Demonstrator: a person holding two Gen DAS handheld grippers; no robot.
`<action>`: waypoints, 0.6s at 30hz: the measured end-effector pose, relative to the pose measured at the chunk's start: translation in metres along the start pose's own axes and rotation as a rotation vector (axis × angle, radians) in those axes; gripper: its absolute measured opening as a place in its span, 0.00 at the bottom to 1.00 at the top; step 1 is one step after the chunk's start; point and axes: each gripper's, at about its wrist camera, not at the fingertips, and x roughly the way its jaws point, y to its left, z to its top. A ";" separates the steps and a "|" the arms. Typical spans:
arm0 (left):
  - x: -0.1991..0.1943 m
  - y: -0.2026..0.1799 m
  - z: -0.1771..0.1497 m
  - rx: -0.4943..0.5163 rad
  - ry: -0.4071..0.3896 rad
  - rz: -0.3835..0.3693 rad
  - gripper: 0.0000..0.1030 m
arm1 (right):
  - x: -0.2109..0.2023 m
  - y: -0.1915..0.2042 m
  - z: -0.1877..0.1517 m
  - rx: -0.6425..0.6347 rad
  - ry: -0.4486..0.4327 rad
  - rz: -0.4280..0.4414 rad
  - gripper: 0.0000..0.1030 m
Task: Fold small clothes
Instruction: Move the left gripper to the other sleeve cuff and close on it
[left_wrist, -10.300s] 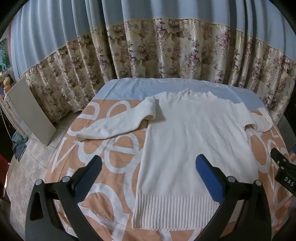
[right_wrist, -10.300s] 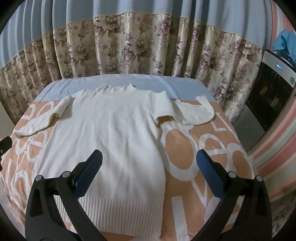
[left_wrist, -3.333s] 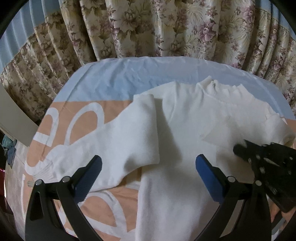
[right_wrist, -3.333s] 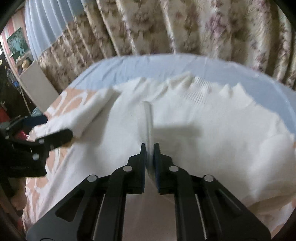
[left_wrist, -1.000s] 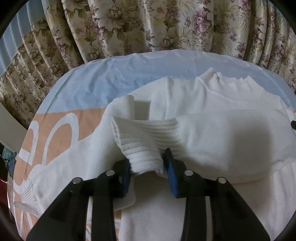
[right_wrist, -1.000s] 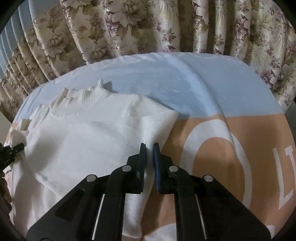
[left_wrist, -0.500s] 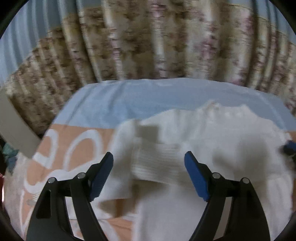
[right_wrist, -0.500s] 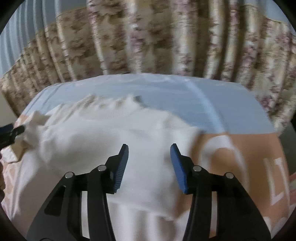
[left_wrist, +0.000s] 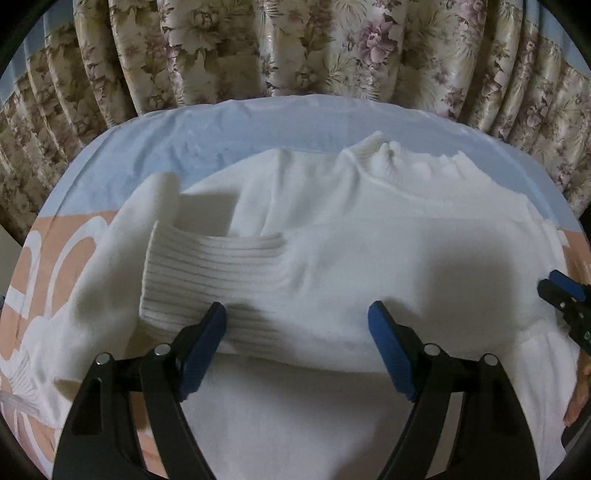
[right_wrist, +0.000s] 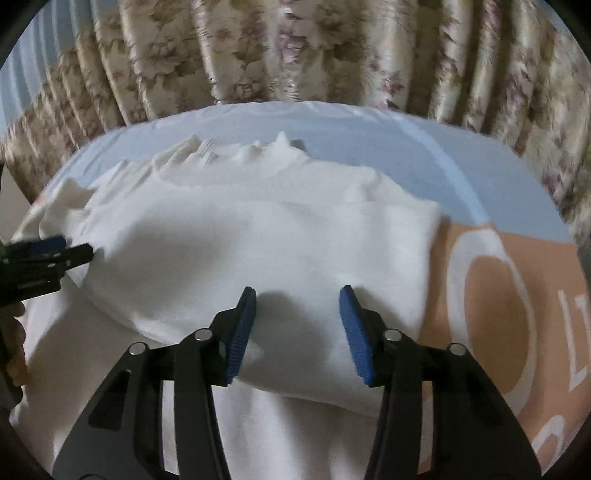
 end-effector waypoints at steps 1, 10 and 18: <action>-0.004 -0.003 -0.001 0.009 0.000 0.012 0.77 | 0.000 -0.003 0.000 0.017 0.000 0.011 0.41; -0.066 0.012 -0.016 -0.035 -0.053 0.069 0.92 | -0.040 0.038 0.013 -0.043 -0.084 0.050 0.67; -0.113 0.054 -0.038 -0.079 -0.101 0.175 0.93 | -0.073 0.101 0.019 -0.061 -0.154 0.116 0.88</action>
